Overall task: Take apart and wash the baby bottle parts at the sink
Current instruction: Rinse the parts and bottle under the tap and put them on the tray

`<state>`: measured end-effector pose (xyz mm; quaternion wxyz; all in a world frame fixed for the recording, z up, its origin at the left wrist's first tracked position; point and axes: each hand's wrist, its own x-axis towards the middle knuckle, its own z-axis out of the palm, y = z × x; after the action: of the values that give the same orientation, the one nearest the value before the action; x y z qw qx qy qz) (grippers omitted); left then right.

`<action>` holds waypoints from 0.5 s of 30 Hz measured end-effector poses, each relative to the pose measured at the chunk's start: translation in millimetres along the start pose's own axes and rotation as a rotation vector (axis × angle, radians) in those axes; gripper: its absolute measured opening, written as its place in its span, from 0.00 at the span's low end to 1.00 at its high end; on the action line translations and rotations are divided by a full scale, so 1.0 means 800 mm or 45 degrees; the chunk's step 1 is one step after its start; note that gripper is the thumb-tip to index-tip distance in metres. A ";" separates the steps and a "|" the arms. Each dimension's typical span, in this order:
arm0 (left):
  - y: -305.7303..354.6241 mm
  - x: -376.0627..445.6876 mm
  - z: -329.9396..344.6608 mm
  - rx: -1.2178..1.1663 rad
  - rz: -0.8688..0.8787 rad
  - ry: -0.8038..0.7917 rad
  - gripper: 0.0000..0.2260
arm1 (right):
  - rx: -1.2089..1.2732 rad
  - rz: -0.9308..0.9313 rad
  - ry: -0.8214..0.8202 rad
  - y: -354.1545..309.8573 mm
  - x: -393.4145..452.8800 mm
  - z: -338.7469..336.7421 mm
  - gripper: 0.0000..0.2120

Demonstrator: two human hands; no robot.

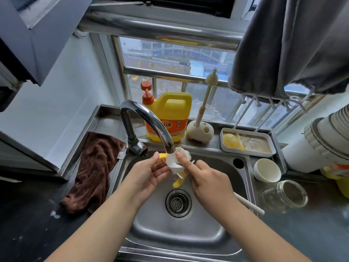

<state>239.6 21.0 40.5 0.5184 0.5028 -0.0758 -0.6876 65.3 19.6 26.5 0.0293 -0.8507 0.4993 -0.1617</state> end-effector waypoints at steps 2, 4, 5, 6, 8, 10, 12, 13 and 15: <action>0.006 0.000 0.000 -0.051 0.028 0.045 0.12 | -0.005 -0.020 -0.001 0.003 -0.004 0.002 0.24; 0.014 0.004 -0.005 -0.102 0.048 0.119 0.12 | -0.011 -0.016 -0.015 0.013 -0.017 0.004 0.23; 0.016 0.005 -0.006 -0.102 0.047 0.137 0.12 | -0.010 -0.011 -0.016 0.014 -0.020 0.004 0.23; 0.016 0.005 -0.006 -0.084 0.039 0.144 0.12 | 0.004 -0.007 -0.021 0.013 -0.020 0.004 0.23; 0.011 0.005 -0.002 -0.043 0.019 0.166 0.12 | 0.041 -0.013 -0.017 0.004 -0.009 0.005 0.22; 0.009 0.005 0.000 -0.017 0.013 0.189 0.13 | 0.042 -0.024 0.016 -0.002 -0.002 0.005 0.22; 0.013 0.004 -0.003 -0.031 0.010 0.199 0.13 | 0.029 -0.028 -0.005 0.004 -0.007 0.004 0.23; 0.016 0.005 -0.006 -0.052 0.011 0.206 0.13 | 0.017 -0.027 -0.014 0.008 -0.012 0.004 0.23; 0.017 0.006 -0.009 -0.072 0.015 0.220 0.13 | 0.014 -0.018 -0.021 0.012 -0.018 0.003 0.24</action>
<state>254.2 14.5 42.6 0.5412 0.5449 -0.0143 -0.6404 51.5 27.2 18.8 0.0370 -0.8553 0.4921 -0.1579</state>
